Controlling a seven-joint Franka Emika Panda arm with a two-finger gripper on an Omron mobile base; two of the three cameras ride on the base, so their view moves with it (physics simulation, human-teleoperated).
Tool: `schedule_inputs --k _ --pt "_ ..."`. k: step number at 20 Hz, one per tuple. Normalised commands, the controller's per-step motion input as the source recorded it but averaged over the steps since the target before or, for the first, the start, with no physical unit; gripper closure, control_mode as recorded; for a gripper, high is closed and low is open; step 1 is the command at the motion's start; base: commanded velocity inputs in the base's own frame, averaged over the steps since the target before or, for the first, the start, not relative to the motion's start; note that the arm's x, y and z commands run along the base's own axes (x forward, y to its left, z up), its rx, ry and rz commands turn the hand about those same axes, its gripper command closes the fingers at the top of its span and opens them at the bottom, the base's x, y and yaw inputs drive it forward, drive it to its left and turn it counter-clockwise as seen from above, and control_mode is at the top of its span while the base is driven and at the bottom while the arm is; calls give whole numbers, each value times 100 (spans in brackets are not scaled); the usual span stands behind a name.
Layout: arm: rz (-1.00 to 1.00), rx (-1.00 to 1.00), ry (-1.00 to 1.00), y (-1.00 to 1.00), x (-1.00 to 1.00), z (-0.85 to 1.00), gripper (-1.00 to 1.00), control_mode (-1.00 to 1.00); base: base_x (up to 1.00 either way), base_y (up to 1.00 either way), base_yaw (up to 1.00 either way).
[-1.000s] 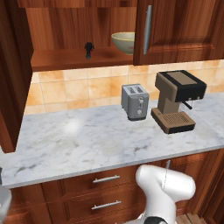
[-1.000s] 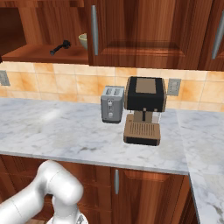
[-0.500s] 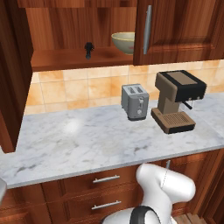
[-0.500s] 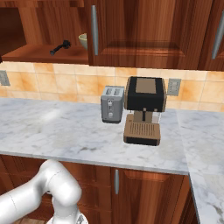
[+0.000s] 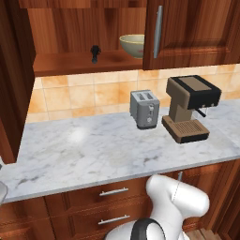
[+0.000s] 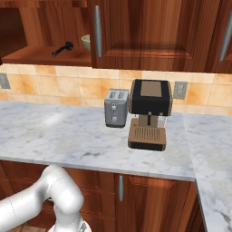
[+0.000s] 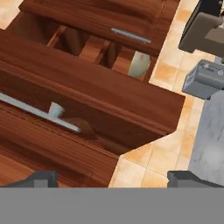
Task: Pick the mug and place it in the sink. Pick the bowl and place it in the open cabinet and then close the cabinet.
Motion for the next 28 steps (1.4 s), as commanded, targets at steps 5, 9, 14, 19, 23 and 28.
schedule_inputs --k 5,9,14,19,23,28 --pt "0 0 0 31 52 -31 -100 -100 0 0 0" --pt "0 0 0 26 34 -34 -100 -100 0 0 0" --pt "0 2 0 19 36 -39 -100 -100 0 0 0" --pt "-6 7 -8 3 13 -28 -100 -100 0 0 0" --pt "-15 12 -20 0 0 -22 -100 -100 0 0 0" --pt "-17 19 -22 0 0 -16 -100 -100 0 0 0"
